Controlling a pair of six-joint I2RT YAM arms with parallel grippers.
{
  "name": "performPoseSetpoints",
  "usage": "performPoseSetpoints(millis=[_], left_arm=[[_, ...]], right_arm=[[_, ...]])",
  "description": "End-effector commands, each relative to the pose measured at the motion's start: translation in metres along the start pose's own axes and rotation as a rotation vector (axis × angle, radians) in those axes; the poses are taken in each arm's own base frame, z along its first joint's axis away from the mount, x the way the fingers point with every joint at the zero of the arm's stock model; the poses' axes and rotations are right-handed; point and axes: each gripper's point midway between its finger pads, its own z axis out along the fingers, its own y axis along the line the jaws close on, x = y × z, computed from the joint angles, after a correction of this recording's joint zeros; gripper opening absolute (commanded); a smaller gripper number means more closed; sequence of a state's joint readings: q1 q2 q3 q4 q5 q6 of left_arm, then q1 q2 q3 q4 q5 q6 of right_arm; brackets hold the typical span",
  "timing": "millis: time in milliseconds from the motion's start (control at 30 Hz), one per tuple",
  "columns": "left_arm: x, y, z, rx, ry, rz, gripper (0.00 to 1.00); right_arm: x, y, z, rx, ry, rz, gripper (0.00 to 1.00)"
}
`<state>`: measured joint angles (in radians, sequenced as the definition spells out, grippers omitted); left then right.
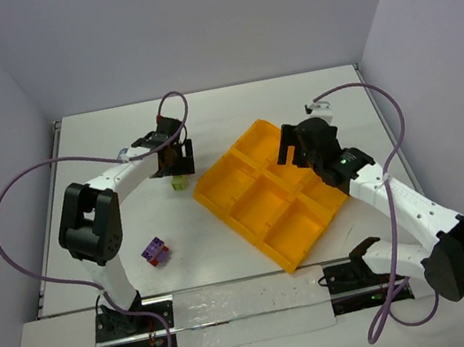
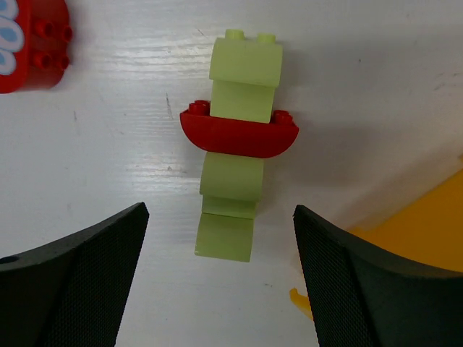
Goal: Sort the legos into containers by color
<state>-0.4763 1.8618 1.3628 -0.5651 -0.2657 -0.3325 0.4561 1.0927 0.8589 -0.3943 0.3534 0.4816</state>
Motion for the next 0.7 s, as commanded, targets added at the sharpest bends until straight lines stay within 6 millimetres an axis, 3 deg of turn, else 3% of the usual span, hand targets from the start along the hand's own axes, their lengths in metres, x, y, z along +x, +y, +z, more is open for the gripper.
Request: performPoseSetpoints(millis=[0, 200, 300, 667], left_arm=[[-0.005, -0.013, 0.004, 0.06, -0.051, -0.02, 0.87], [0.001, -0.014, 0.014, 0.052, -0.038, -0.031, 0.81], [0.0, -0.016, 0.02, 0.053, -0.05, -0.026, 0.74], [0.011, -0.014, 0.036, 0.036, -0.045, -0.037, 0.69]], right_arm=[[-0.013, 0.002, -0.001, 0.027, -0.025, -0.002, 1.0], [-0.019, 0.007, -0.002, 0.021, -0.011, -0.009, 1.0], [-0.021, 0.007, -0.003, 0.021, -0.015, -0.009, 1.0], [-0.018, 0.006, -0.003, 0.032, 0.002, -0.005, 1.0]])
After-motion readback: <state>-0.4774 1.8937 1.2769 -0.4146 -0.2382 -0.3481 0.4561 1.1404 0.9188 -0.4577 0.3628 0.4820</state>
